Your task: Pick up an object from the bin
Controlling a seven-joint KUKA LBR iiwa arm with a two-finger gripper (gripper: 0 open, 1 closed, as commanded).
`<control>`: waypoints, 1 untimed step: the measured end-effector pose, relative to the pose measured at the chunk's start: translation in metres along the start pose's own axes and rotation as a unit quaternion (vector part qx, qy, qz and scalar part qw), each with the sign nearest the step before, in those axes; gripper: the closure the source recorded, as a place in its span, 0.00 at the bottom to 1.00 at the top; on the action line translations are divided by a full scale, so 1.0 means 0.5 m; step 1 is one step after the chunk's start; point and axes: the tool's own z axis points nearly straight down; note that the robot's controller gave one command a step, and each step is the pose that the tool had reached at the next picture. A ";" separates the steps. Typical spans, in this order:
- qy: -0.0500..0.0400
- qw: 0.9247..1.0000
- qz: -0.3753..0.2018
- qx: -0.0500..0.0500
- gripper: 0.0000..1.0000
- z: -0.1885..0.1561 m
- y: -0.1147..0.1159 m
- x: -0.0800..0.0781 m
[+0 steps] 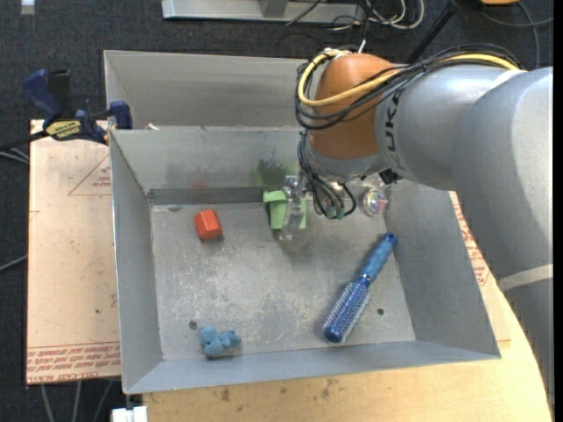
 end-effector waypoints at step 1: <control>-0.002 1.000 -0.012 0.001 1.00 -0.279 -0.024 0.026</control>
Offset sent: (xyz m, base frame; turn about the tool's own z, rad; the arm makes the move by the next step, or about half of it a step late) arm -0.0165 -0.0120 0.1338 -0.0252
